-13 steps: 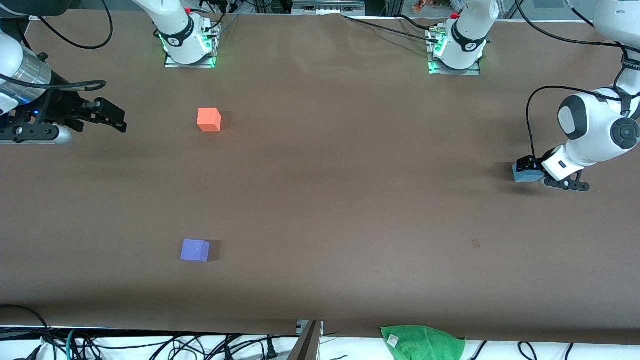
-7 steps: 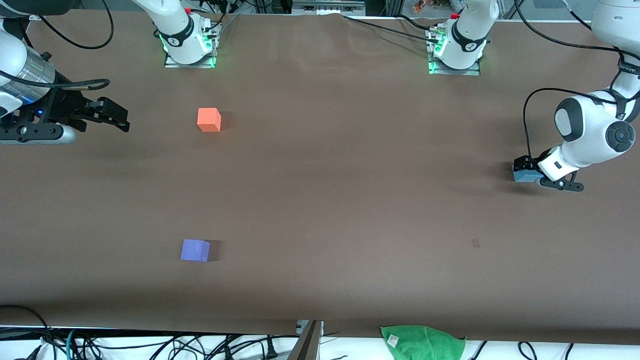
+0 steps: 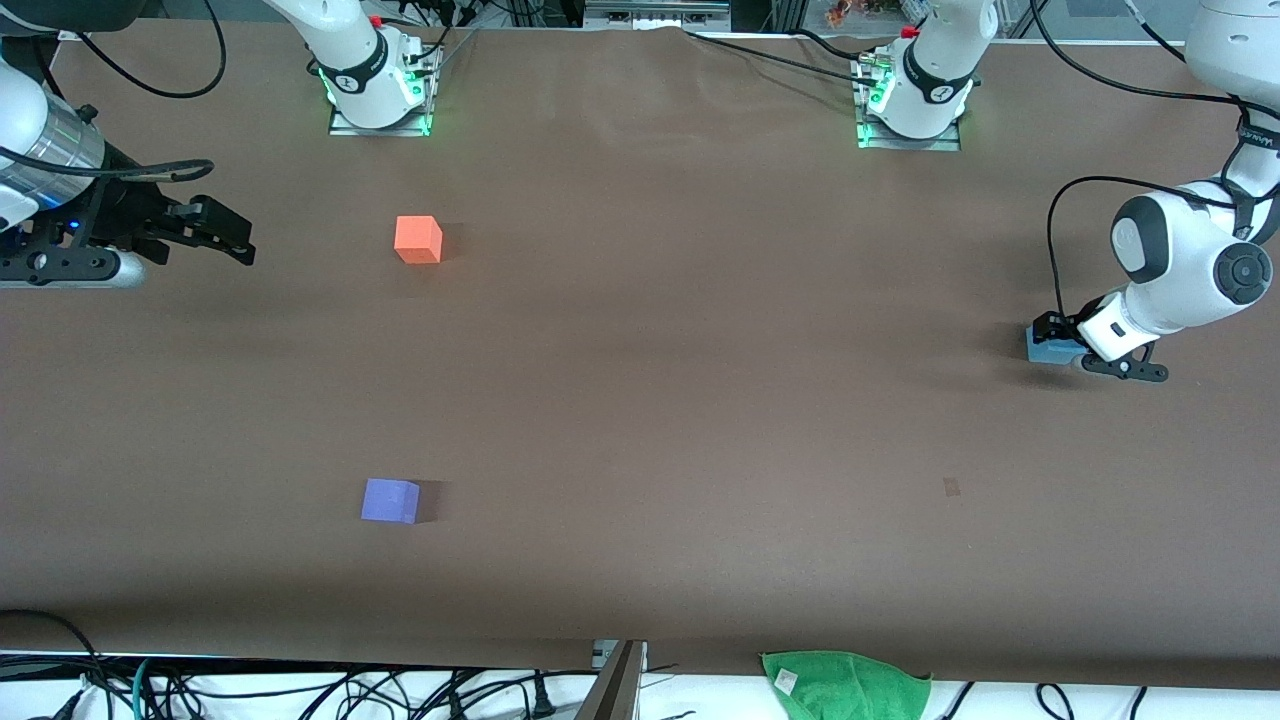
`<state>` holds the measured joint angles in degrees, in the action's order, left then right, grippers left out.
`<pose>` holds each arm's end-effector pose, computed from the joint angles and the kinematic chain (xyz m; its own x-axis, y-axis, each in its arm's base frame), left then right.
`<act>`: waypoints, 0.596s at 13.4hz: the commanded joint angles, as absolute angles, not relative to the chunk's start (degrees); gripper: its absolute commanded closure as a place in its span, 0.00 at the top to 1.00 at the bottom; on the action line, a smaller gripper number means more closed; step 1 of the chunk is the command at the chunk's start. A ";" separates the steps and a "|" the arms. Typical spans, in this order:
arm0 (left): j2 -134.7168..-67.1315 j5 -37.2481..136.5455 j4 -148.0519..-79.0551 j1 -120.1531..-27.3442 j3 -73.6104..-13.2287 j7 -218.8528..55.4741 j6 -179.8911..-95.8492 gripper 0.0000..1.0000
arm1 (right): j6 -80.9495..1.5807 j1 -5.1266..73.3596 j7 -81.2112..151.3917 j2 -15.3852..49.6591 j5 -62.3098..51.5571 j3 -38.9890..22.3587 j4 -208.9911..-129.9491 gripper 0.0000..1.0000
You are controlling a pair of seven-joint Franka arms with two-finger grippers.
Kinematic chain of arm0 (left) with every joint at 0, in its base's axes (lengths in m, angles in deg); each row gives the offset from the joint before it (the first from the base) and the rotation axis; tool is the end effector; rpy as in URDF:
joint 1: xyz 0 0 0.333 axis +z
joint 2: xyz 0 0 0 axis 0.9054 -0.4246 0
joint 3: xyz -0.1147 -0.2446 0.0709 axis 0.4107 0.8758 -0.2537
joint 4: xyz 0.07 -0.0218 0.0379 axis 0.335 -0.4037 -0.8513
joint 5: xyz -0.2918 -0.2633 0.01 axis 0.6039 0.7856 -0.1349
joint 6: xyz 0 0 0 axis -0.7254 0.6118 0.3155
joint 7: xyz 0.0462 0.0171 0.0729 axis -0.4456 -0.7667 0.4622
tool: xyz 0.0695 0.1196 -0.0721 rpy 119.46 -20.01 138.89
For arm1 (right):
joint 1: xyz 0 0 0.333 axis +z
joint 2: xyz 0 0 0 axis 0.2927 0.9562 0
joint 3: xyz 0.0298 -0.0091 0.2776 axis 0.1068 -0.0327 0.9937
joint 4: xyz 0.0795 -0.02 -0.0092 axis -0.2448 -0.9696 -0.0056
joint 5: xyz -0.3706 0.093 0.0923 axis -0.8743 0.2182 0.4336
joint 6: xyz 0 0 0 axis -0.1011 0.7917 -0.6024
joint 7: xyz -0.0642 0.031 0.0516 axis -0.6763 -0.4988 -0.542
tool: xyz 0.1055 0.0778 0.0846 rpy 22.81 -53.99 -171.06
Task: Place blue block between orange and purple blocks
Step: 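Close the left gripper on the light blue block and lift it, then carry the blue block toward the table middle with the left gripper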
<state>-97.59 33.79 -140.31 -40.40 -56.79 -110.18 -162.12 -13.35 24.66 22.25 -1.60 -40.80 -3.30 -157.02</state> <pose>0.4906 0.1743 0.1098 0.9821 -0.1361 -0.1301 -0.1346 -0.9907 0.0198 0.5687 0.0762 0.5203 0.9992 -0.0101 -0.0399 -0.0109 -0.9997 -0.0205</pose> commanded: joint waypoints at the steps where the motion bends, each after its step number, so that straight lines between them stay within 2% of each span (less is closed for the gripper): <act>1: -92.47 32.75 -138.83 -40.08 -55.07 -111.17 -155.21 0.00 | -13.01 24.31 22.76 -1.49 -39.94 -3.48 -156.23 1.00; 4: -87.62 32.83 -132.87 -40.09 -50.42 -110.29 -143.18 0.00 | -12.83 24.40 22.76 -1.49 -39.94 -3.48 -156.23 1.00; 8: -87.61 32.83 -120.39 -40.18 -44.62 -110.03 -128.67 0.00 | -12.92 24.31 22.76 -1.49 -39.94 -3.48 -156.23 1.00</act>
